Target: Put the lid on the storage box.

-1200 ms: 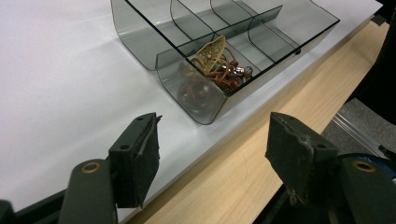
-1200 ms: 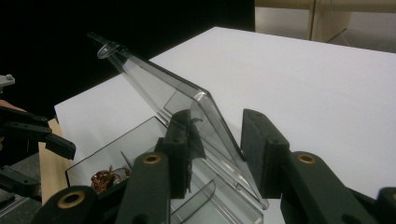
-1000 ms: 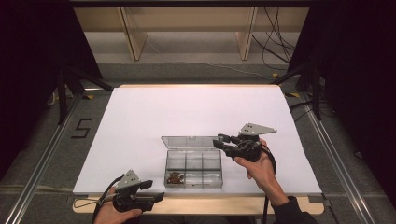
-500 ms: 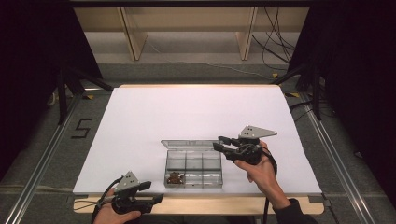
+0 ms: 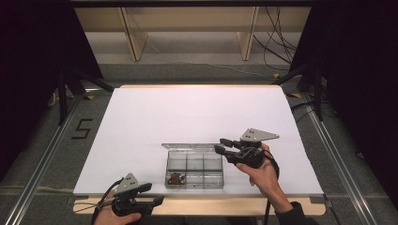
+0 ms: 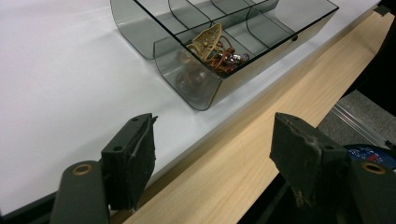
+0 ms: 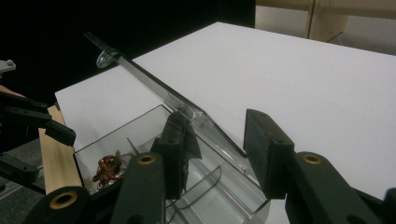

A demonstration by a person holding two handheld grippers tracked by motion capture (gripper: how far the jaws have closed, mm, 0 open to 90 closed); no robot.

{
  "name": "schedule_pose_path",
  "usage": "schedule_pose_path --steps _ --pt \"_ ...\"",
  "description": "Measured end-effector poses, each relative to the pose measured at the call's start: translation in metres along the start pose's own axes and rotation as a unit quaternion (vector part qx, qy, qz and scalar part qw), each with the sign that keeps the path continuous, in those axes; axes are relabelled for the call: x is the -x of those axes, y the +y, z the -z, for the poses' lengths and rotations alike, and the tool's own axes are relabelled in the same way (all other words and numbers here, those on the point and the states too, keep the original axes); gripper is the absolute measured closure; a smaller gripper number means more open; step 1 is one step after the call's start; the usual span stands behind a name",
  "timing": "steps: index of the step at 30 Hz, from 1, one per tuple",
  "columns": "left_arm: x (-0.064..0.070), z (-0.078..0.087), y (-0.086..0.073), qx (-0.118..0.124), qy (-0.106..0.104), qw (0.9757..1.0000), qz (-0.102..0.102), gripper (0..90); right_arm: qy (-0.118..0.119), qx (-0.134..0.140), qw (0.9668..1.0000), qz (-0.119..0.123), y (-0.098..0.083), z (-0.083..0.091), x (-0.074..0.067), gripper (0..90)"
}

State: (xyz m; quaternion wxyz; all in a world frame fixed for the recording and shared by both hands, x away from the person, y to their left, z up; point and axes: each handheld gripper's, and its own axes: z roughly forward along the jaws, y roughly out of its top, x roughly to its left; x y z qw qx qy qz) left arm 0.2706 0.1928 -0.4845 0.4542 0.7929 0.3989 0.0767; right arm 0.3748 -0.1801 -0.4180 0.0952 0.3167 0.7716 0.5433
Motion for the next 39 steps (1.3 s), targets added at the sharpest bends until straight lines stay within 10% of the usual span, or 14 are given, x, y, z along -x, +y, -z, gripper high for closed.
schedule_pose_path --steps 39 --pt "0.002 0.004 -0.003 0.003 0.001 1.0000 -0.001 29.9 -0.017 -0.004 0.9997 0.019 -0.012 0.011 -0.016 57.5"
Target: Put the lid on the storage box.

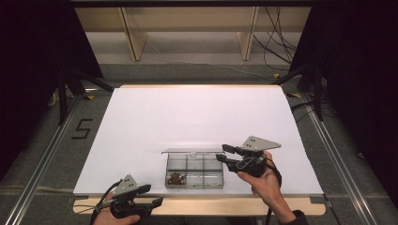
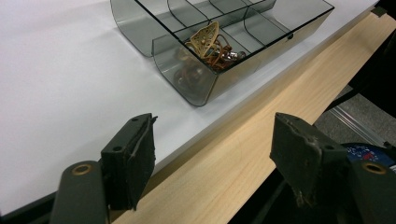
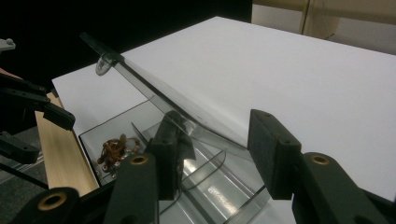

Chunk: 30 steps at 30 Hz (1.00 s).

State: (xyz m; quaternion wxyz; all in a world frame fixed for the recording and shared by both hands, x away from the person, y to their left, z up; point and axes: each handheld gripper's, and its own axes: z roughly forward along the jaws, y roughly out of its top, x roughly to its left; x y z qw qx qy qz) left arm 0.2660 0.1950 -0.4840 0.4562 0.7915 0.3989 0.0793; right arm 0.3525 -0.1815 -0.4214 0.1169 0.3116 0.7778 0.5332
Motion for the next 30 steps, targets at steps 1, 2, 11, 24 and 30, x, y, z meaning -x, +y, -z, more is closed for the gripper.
schedule_pose_path --steps 1,2,11,24,30 --pt "0.000 0.000 0.000 -0.003 0.000 1.0000 0.002 29.9 0.000 -0.002 0.9999 -0.012 -0.001 0.001 -0.001 57.8" --pt "-0.001 0.000 -0.001 -0.004 0.001 1.0000 -0.003 29.9 -0.005 0.001 1.0000 0.001 -0.001 0.002 0.001 58.5" --pt "0.001 -0.001 -0.001 -0.002 -0.001 0.9999 0.011 29.8 0.006 -0.001 0.9998 -0.017 -0.008 0.004 0.001 61.4" --pt "-0.001 0.000 -0.001 -0.008 0.002 1.0000 -0.003 29.7 0.005 -0.014 0.9997 -0.020 -0.017 0.006 0.002 64.1" --pt "0.000 -0.001 -0.002 -0.003 -0.001 1.0000 0.001 29.7 0.014 -0.018 0.9992 -0.033 -0.022 0.005 0.000 64.8"
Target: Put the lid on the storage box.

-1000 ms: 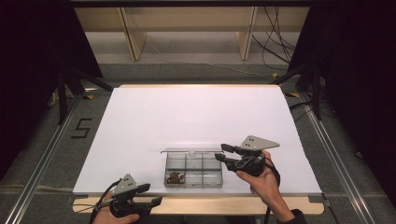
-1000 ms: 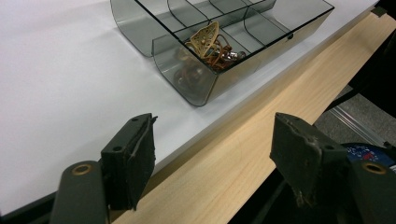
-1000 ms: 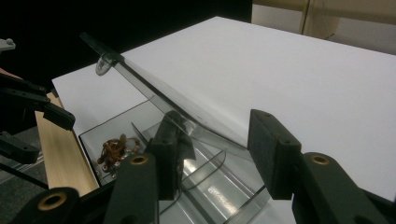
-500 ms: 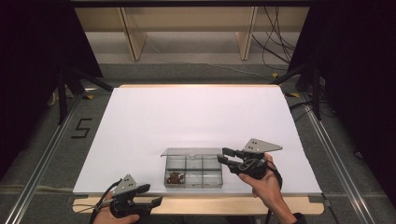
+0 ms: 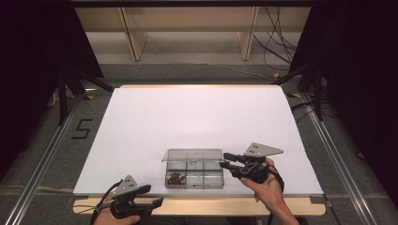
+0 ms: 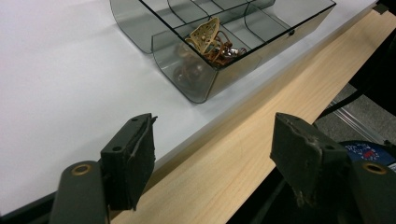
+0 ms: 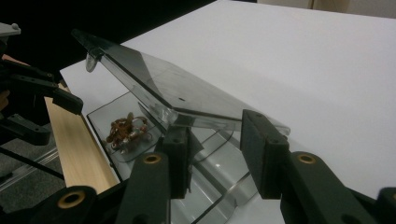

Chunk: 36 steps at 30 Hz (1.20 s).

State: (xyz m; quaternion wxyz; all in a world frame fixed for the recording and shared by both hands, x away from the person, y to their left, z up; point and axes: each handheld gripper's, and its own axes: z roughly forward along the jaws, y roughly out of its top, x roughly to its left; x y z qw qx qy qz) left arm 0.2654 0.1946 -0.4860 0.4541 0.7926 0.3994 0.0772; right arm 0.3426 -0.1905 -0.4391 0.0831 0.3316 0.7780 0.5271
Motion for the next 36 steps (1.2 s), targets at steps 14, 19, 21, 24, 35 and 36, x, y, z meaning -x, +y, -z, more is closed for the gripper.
schedule_pose_path --steps 14,19,21,24,35,36 --pt "0.000 0.001 0.001 -0.003 0.003 1.0000 -0.005 29.7 0.011 -0.036 0.9993 -0.006 -0.015 -0.001 0.009 76.0" --pt "-0.001 0.001 0.000 -0.005 0.001 1.0000 -0.007 29.7 0.017 -0.028 0.9992 -0.025 -0.018 -0.001 0.008 77.2" --pt "0.000 0.001 0.001 -0.004 0.004 0.9999 -0.008 29.7 0.031 -0.029 0.9983 -0.040 -0.019 0.000 0.007 77.3" --pt "0.000 0.001 0.000 -0.004 0.002 1.0000 -0.005 29.7 0.031 -0.031 0.9985 -0.031 -0.020 -0.001 0.005 78.0" --pt "0.000 0.000 0.000 -0.005 0.001 1.0000 -0.006 29.7 0.043 -0.040 0.9979 -0.030 -0.023 0.001 -0.001 80.0" --pt "0.000 0.000 0.000 -0.005 0.002 1.0000 -0.007 29.7 0.046 -0.041 0.9975 -0.035 -0.023 0.002 -0.003 80.0"
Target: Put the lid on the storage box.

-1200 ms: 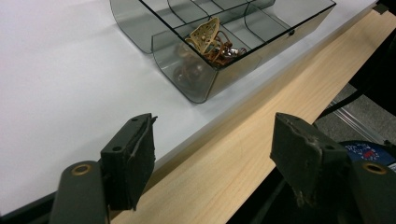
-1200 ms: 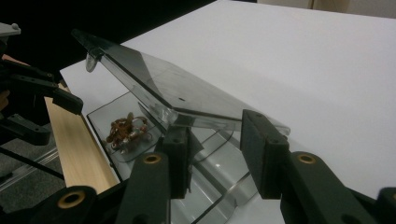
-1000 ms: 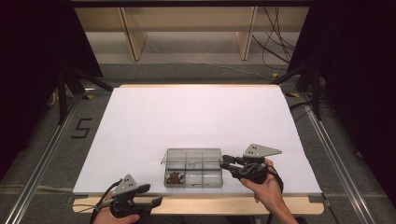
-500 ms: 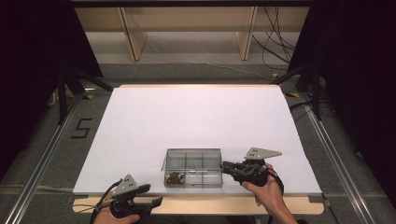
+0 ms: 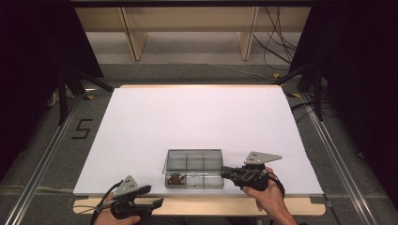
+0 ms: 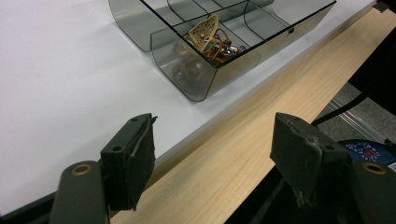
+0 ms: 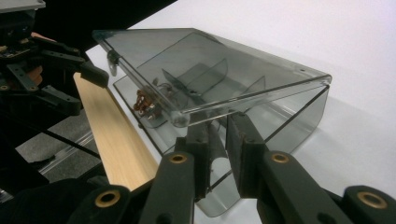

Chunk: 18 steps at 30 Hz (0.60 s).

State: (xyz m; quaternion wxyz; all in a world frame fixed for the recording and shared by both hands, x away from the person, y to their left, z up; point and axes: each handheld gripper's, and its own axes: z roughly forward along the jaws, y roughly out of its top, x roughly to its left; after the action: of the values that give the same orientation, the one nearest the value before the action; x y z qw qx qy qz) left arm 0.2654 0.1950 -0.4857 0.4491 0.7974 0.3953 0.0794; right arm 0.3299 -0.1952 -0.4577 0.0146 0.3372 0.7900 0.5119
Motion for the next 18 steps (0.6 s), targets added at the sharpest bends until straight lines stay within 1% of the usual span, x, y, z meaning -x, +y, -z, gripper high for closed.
schedule_pose_path --steps 1,2,3,4,5,6,7,8,9,10,11,12,13,14,15,16,17,18 --pt "0.000 0.000 0.000 0.002 -0.001 1.0000 -0.001 29.7 0.000 0.002 1.0000 0.006 -0.001 0.000 0.001 80.0" --pt "0.001 -0.001 0.000 0.003 -0.001 1.0000 0.004 29.7 -0.005 0.001 1.0000 0.007 -0.001 0.000 0.000 80.0" --pt "0.000 0.000 0.000 -0.002 -0.002 1.0000 -0.001 29.7 0.001 0.002 0.9999 0.015 -0.002 0.000 0.001 80.0" --pt "0.000 0.000 0.000 -0.001 -0.002 1.0000 0.000 29.7 0.000 -0.007 1.0000 -0.003 -0.002 0.002 -0.004 80.0" --pt "0.000 0.000 0.000 -0.003 -0.001 1.0000 -0.001 29.7 0.007 -0.001 1.0000 -0.001 -0.003 0.001 -0.004 80.0" --pt "0.001 0.000 0.000 0.001 0.000 1.0000 0.002 29.7 0.007 -0.001 0.9998 0.018 -0.004 0.000 -0.001 80.0" --pt "0.000 0.000 0.000 -0.001 0.000 1.0000 -0.001 29.7 0.005 -0.001 1.0000 0.008 -0.005 0.001 -0.004 80.0" --pt "0.000 0.000 0.000 0.000 -0.002 1.0000 0.001 29.7 0.009 -0.002 0.9999 0.008 -0.006 0.001 -0.003 80.0" --pt "0.001 -0.001 -0.001 0.002 -0.002 1.0000 0.005 29.7 0.008 -0.008 0.9999 0.005 -0.006 0.002 -0.004 80.0" --pt "0.000 0.000 0.000 -0.004 -0.002 1.0000 -0.003 29.7 0.008 -0.008 0.9999 0.004 -0.007 0.002 -0.005 79.9" --pt "0.000 0.000 0.000 -0.003 -0.002 1.0000 -0.003 29.7 0.012 -0.008 0.9999 0.002 -0.008 0.002 -0.006 79.9" --pt "0.001 -0.001 0.000 0.003 -0.002 1.0000 0.003 29.7 0.006 -0.005 0.9999 0.014 -0.008 0.001 -0.003 79.9" --pt "0.000 0.000 0.000 -0.002 -0.002 1.0000 -0.002 29.7 0.007 -0.008 0.9998 0.017 -0.009 0.002 -0.003 79.9" --pt "0.001 -0.001 -0.001 0.004 -0.002 1.0000 0.003 29.7 0.012 -0.006 0.9998 0.017 -0.009 0.002 -0.002 79.9" --pt "0.001 -0.001 -0.001 0.003 -0.002 1.0000 0.006 29.7 0.007 -0.006 0.9998 0.015 -0.010 0.001 -0.002 79.9" --pt "0.000 0.000 -0.001 -0.001 -0.002 1.0000 -0.002 29.7 0.004 -0.008 0.9999 0.013 -0.010 0.002 -0.002 79.9" --pt "0.000 0.000 0.000 -0.002 -0.002 1.0000 -0.002 29.7 0.004 -0.008 0.9998 0.016 -0.011 0.002 -0.002 79.9" --pt "0.000 0.000 0.000 0.000 -0.002 1.0000 0.000 29.7 0.010 -0.011 0.9999 0.002 -0.012 0.003 -0.003 79.8"
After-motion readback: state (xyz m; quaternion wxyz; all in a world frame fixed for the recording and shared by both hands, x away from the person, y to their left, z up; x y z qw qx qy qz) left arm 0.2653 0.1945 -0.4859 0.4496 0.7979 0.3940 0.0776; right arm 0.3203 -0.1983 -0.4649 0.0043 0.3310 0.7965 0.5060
